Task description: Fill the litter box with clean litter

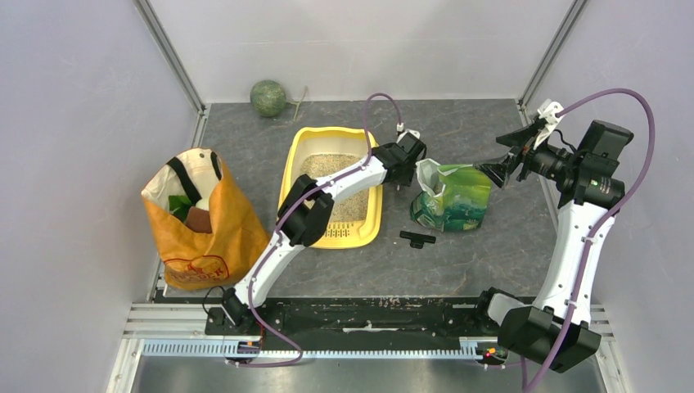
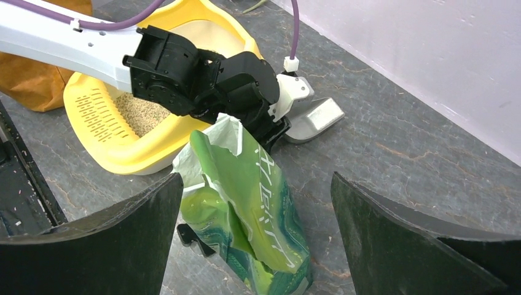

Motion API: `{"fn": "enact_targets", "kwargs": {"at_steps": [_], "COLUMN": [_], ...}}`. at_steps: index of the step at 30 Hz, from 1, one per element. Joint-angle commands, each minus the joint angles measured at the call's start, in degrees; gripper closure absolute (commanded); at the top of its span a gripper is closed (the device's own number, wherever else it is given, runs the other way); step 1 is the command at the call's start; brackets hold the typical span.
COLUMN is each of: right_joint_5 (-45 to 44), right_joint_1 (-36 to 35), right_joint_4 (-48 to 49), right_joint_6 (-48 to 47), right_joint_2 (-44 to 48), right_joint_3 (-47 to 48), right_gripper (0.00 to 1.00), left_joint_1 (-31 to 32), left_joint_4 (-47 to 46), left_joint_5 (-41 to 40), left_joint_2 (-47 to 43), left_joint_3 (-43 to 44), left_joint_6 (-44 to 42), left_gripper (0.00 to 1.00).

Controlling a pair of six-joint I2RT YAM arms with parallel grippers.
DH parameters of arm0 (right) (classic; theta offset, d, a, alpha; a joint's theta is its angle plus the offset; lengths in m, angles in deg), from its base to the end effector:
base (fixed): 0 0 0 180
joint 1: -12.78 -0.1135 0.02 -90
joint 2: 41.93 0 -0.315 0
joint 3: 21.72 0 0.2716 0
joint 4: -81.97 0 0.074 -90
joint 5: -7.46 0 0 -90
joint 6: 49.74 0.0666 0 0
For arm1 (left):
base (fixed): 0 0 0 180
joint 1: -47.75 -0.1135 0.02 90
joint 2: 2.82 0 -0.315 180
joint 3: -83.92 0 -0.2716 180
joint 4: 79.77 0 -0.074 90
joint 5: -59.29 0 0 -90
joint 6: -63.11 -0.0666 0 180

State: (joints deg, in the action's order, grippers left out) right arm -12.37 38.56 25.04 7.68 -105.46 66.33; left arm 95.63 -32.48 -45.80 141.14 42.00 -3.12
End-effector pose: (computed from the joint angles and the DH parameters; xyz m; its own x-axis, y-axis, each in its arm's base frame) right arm 0.2148 -0.0342 0.4564 -0.1010 -0.1541 -0.9829 -0.7382 0.6740 -0.0297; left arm 0.4339 -0.4540 0.1603 -0.7378 0.2357 -0.6326 0.3432 0.9379 -0.0509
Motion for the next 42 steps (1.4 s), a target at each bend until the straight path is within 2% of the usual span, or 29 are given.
{"fn": "enact_targets", "kwargs": {"at_steps": [1, 5, 12, 13, 17, 22, 25, 29, 32, 36, 38, 42], "right_joint_5": [0.1, 0.6, 1.0, 0.9, 0.7, 0.0, -1.9, -6.9, -10.7, -7.1, -7.4, -6.6], "right_joint_1": [0.3, 0.3, 0.3, 0.3, 0.3, 0.3, 0.3, 0.2, 0.3, 0.2, 0.1, -0.8], "right_joint_4": [1.8, 2.0, 2.9, 3.0, 4.1, 9.8, 17.5, 28.7, 29.4, 32.8, 37.2, 38.1], "right_joint_6": [0.4, 0.7, 1.5, 1.6, 3.0, 10.9, 21.2, 37.2, 45.2, 51.3, 56.3, 61.5], "right_joint_2": [1.7, 1.5, 1.6, 1.7, 2.2, 1.9, 1.8, 1.5, -0.5, -2.7, -3.1, -5.5], "right_joint_3": [1.3, 1.2, 1.0, 1.0, 0.6, 0.5, 0.4, 0.2, 3.4, 6.8, 6.2, 8.0], "right_gripper": [0.03, 0.03, 0.03, 0.03, 0.03, 0.03, 0.03, 0.03, 0.03, 0.03, 0.03, 0.03], "left_joint_1": [-0.3, -0.4, -0.4, -0.5, -0.5, -1.1, -2.6, -4.3, -5.8, -7.9, -8.8, -10.7], "left_joint_4": [0.5, -0.1, -4.3, -5.1, -9.5, -16.0, -19.2, -27.6, -31.6, -31.7, -31.2, -26.9], "left_joint_5": [-3.2, -4.6, -7.4, -7.5, -8.7, -10.7, -10.9, -9.7, -6.1, -0.1, 3.3, 9.4], "left_joint_2": [0.4, -0.4, -2.6, -2.9, -5.2, -9.2, -12.7, -21.4, -28.8, -37.6, -42.0, -49.4], "left_joint_3": [2.4, 4.5, 9.7, 10.1, 10.5, 10.0, 8.4, -0.3, -6.1, -12.4, -16.4, -22.7], "left_joint_6": [2.3, 1.1, -4.2, -4.9, -8.0, -13.9, -17.3, -25.9, -30.9, -34.2, -36.0, -35.2], "left_gripper": [0.52, 0.66, 0.97, 0.98, 0.98, 0.98, 0.98, 0.98, 0.98, 0.98, 0.98, 0.98]}}
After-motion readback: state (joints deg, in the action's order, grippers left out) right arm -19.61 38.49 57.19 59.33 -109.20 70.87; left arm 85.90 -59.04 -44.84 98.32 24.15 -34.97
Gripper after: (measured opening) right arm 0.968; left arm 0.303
